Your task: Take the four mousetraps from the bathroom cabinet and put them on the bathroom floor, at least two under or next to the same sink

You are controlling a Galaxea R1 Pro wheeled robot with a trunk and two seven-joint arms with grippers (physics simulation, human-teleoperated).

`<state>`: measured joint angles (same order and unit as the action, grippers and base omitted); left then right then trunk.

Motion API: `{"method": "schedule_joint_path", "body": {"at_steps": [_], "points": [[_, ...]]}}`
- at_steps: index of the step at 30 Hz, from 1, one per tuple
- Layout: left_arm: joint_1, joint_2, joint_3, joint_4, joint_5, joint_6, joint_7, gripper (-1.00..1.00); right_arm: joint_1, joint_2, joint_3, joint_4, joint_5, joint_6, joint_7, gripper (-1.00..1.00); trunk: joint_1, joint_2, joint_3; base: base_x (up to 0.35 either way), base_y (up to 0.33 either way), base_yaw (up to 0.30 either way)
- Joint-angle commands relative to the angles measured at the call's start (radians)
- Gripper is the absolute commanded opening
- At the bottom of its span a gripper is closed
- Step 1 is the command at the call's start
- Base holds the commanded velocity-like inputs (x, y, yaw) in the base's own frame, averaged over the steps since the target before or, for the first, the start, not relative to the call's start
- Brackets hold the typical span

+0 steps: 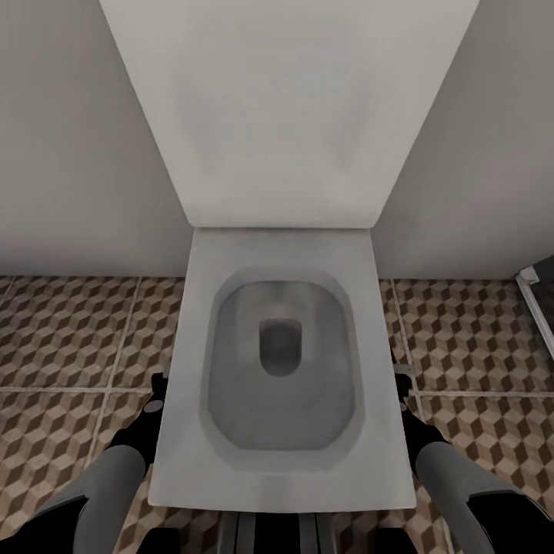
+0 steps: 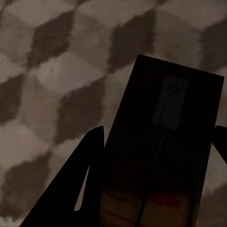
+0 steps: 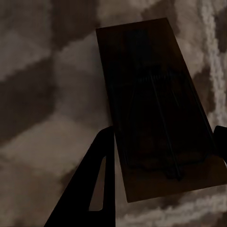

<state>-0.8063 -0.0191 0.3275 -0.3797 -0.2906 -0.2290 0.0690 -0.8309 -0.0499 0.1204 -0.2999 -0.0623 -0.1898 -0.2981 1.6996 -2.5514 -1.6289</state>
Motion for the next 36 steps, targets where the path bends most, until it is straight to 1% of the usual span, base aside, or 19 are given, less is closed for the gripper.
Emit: {"method": "schedule_joint_path", "body": {"at_steps": [1,8,16,22,27,31,33,36], "points": [[-0.001,-0.001,0.005,0.001,-0.012,-0.004,0.004,-1.00,-0.001,-0.001,0.008,0.001,-0.008,-0.004,-0.004,-1.00,0.000,0.000,0.000,0.008,0.000,0.000],[-0.001,-0.003,0.007,0.001,-0.014,-0.002,0.011,-1.00,-0.001,-0.001,0.008,0.001,-0.008,-0.004,-0.004,-1.00,0.000,0.000,0.000,0.013,0.000,0.000],[-0.001,-0.002,0.006,0.001,-0.016,-0.003,0.009,-1.00,-0.001,-0.001,0.008,0.001,-0.008,-0.004,-0.004,-1.00,0.000,0.000,0.000,0.138,0.000,0.000],[-0.001,-0.002,0.003,0.001,-0.016,-0.004,0.006,-1.00,-0.001,-0.001,0.008,0.001,-0.008,-0.005,-0.004,-1.00,0.000,0.000,0.000,0.024,0.000,0.000],[-0.001,0.003,0.002,0.018,-0.012,-0.003,0.000,-1.00,-0.001,-0.002,0.007,0.004,-0.009,-0.004,-0.005,-1.00,0.000,0.000,0.000,0.004,0.000,0.000],[-0.001,0.005,0.002,0.028,-0.011,-0.003,-0.001,-1.00,-0.001,-0.004,0.006,0.034,-0.011,-0.005,-0.005,-1.00,0.000,0.000,0.000,0.000,0.000,0.000],[-0.001,0.008,0.002,0.036,-0.011,-0.003,-0.002,-1.00,-0.001,-0.006,0.005,0.064,-0.011,-0.009,-0.006,-1.00,0.000,0.000,0.000,0.000,0.000,0.000],[-0.001,0.020,0.002,0.056,-0.010,-0.004,-0.003,-1.00,-0.001,-0.009,0.003,0.102,-0.011,-0.014,-0.007,-1.00,0.000,0.000,0.000,0.000,0.000,0.000]]}}
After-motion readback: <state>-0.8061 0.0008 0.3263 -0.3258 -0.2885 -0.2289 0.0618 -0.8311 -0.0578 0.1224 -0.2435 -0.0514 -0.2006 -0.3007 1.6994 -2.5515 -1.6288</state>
